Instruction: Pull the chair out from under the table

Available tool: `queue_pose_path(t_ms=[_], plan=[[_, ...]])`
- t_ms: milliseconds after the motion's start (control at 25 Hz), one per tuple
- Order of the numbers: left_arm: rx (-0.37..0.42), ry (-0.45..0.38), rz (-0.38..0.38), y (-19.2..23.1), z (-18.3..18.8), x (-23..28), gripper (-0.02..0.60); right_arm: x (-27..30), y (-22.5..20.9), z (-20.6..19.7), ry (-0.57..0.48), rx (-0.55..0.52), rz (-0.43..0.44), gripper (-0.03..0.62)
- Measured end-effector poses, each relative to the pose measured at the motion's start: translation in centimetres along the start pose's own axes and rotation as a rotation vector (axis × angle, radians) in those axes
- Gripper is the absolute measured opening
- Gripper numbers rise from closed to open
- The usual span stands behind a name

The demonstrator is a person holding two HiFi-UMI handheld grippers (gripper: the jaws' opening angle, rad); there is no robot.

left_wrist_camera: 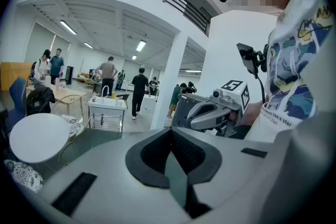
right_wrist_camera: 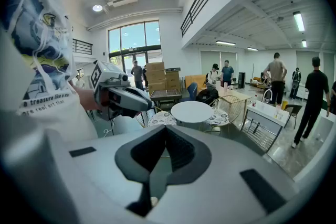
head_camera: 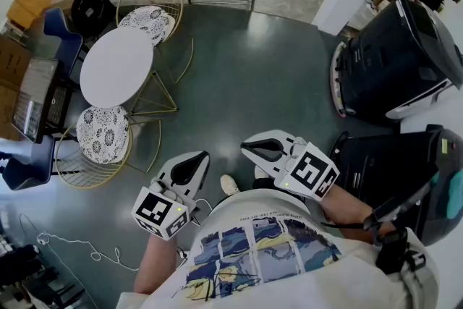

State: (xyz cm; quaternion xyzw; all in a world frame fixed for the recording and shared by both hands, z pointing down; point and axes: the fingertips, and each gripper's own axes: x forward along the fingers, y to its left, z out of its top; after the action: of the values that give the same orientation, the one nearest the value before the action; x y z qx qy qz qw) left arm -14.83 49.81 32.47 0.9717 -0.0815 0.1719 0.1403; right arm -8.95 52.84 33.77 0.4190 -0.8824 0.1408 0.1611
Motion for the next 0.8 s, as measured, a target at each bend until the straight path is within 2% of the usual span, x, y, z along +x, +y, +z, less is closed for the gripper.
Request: queue_pose_path(t_ms=[240, 360, 560, 800], plan=[[0.008, 0.001, -0.038, -1.2, 1.1, 4.6, 0.011, -3.4, -3.4, -1.7, -0.023, 0.031, -0.080, 0.014], [-0.004, -0.007, -0.023, -1.7, 1.9, 6.5, 0.011, -4.7, -5.1, -2.4, -0.029, 0.043, -0.075, 0.014], [0.019, -0.002, 0.015, -2.8, 2.8, 9.8, 0.011, -7.5, -8.2, -3.5, -0.066, 0.050, -0.083, 0.015], [-0.005, -0.006, 0.076, -1.7, 3.7, 12.5, 0.011, -8.3, -11.9, -4.2, -0.083, 0.059, -0.071, 0.026]])
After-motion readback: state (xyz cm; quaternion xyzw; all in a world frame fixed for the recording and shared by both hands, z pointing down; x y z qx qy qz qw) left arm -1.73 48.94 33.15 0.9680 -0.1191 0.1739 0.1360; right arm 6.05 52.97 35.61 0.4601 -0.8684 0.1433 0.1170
